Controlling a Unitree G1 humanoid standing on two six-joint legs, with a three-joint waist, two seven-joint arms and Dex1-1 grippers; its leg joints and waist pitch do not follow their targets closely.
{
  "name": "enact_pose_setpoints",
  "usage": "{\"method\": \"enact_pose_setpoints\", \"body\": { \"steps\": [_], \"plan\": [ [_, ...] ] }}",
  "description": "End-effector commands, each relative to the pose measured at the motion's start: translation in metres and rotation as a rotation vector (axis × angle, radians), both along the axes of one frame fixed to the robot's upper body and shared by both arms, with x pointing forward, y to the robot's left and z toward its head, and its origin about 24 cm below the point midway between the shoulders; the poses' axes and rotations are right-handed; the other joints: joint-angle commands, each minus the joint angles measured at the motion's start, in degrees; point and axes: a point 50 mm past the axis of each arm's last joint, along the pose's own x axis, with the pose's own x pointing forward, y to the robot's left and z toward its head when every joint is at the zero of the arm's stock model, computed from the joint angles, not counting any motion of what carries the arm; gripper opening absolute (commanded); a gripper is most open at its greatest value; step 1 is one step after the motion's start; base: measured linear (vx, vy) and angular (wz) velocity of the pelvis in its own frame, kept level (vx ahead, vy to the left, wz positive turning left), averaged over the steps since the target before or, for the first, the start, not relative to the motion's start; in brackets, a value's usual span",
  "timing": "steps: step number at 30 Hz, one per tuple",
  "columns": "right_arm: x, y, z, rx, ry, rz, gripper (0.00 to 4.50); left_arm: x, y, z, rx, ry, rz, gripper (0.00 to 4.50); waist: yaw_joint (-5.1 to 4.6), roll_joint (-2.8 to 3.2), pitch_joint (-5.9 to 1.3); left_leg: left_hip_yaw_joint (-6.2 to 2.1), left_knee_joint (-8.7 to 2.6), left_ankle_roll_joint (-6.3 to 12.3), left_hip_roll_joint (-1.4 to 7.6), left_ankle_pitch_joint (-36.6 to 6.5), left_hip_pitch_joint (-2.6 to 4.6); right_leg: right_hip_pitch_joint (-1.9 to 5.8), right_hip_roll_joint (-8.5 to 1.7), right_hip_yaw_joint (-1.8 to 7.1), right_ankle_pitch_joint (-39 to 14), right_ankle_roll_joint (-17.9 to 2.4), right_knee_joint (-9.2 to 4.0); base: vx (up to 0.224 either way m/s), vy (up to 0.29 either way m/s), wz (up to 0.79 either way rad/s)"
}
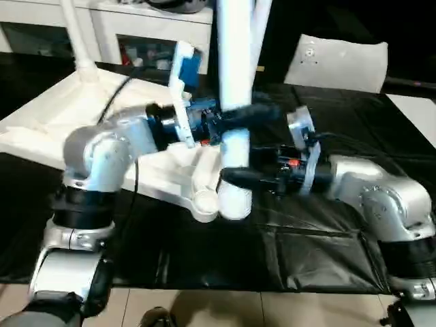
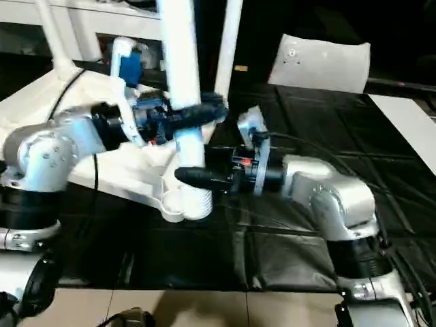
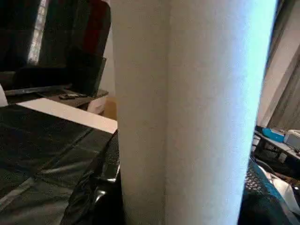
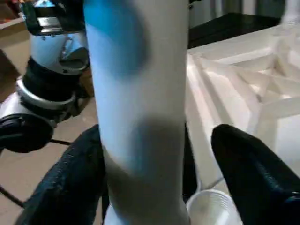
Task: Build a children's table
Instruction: Pick table leg
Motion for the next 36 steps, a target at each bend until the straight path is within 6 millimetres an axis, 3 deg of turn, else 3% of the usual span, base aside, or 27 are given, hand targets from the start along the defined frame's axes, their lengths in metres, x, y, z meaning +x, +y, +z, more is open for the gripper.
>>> {"method": "enact_pose_setpoints", "body": {
  "steps": [1,17,20,22,26,34,36],
  "plan": [
    [0.001,-0.003,0.002,-0.02,0.006,0.015,3.23,-0.005,-0.007,0.008,0.015,-0.046,-0.054,1.85,0.13,0.12,-4.06,-0.17,-3.77,-1.66,2.44,-6.82,1.89,2.01,-6.07,2.51,-2.08,-10.2,-4.41,0.0,0.0,0.0],
    [-0.003,0.004,-0.008,-0.085,0.027,0.112,1.94,-0.001,-0.014,0.005,0.069,-0.075,-0.091,1.85,0.26,-0.23,-4.11,-0.11,-3.63,-1.49,2.45,-6.26,1.88,2.08,-6.11,2.48,-1.96,-10.2,-4.32,0.0,0.0,0.0],
    [-0.003,0.004,-0.01,-0.101,0.008,0.102,1.92,-0.001,-0.014,0.005,0.075,-0.08,-0.097,1.85,0.22,-0.24,-4.16,-0.13,-3.64,-1.53,2.48,-6.25,1.86,2.09,-6.15,2.45,-1.99,-10.23,-4.28,0.0,0.0,0.0],
    [-0.003,0.004,-0.01,-0.097,0.017,0.104,2.46,-0.001,-0.014,0.005,0.08,-0.083,-0.101,1.85,0.21,-0.22,-4.15,-0.11,-3.62,-1.36,2.45,-6.1,1.87,2.1,-6.13,2.45,-1.5,-10.43,-4.25,0.0,0.0,0.0],
    [-0.004,0.005,-0.01,-0.088,0.034,0.116,2.85,-0.002,-0.015,0.003,0.09,-0.083,-0.112,1.85,0.21,-0.28,-4.19,-0.12,-3.56,-1.05,2.43,-5.69,1.84,2.15,-6.05,2.45,-0.79,-10.62,-4.14,0.0,0.0,0.0],
    [-0.003,0.005,-0.011,-0.079,0.045,0.106,2.91,-0.004,-0.017,0.002,0.108,-0.09,-0.134,1.85,0.24,-0.15,-4.2,-0.15,-3.59,-1.21,2.51,-6.08,1.91,2.12,-6.18,2.4,-1.07,-10.98,-4.16,0.0,0.0,0.0],
    [-0.003,0.005,-0.011,-0.07,0.051,0.107,2.62,-0.004,-0.017,0.002,0.107,-0.09,-0.134,1.85,0.25,-0.13,-4.21,-0.12,-3.57,-1.35,2.45,-6.31,1.89,2.14,-6.12,2.41,-1.22,-11.02,-4.18,0.0,0.0,0.0]
  ]
}}
